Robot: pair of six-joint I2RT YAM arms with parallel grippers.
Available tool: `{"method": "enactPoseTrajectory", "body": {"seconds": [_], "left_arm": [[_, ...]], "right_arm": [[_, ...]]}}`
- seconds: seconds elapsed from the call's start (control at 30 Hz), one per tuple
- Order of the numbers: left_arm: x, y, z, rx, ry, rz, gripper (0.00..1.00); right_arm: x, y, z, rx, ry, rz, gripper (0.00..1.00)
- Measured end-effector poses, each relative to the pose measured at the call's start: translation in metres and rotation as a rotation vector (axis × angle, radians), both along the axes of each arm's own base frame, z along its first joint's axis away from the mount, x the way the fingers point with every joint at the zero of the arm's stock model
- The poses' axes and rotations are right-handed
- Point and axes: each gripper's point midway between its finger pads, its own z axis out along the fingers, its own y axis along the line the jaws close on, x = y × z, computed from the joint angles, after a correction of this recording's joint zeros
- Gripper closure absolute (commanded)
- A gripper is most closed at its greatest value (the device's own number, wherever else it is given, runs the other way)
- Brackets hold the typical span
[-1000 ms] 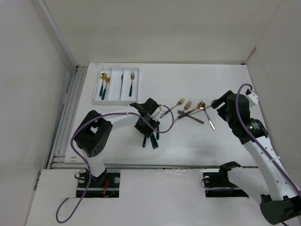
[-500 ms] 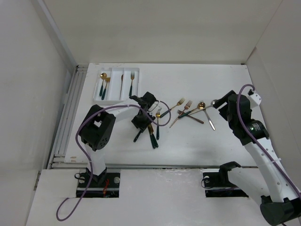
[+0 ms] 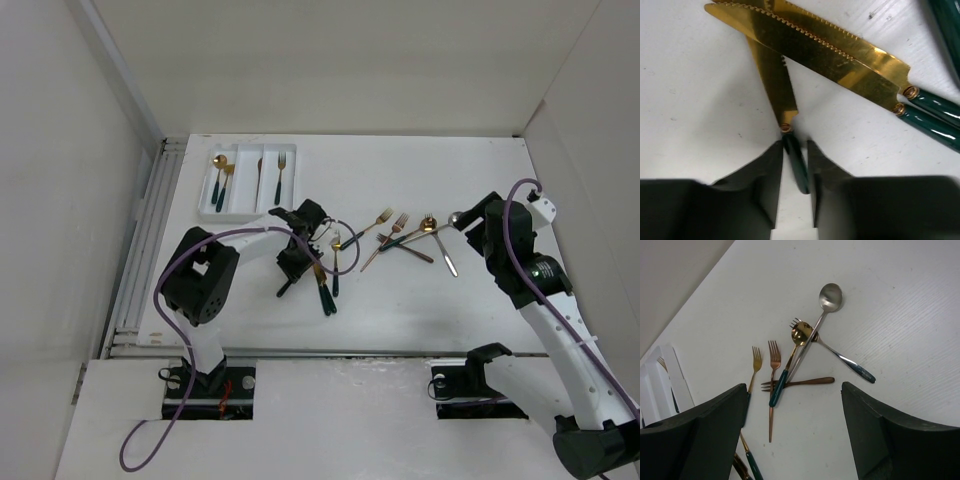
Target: Sort the eating utensils into containers
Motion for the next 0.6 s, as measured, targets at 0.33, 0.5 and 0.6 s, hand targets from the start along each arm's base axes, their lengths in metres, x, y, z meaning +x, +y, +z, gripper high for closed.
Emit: {"method": "enactPoseTrajectory", "body": {"seconds": [0.33,0.5,0.6], "left_arm": [[0.001,0.0,0.0,-0.014,0.021,0.011,1.0],[0.022,0.015,0.003,-0.032,0.009,0.107,1.0],[0.042,0.029,0.006,-0.023,-0.027,0.165,1.0]], "right_arm": [[-0.002,-0.004,0.004,-0.009,-0.016,-0.014,0.19],[-0.002,-0.005,0.005,-0.012,-0.02,-0.02,0.19],[0.0,-0.005,0.006,-0.014,-0.023,-0.018,0.19]]}}
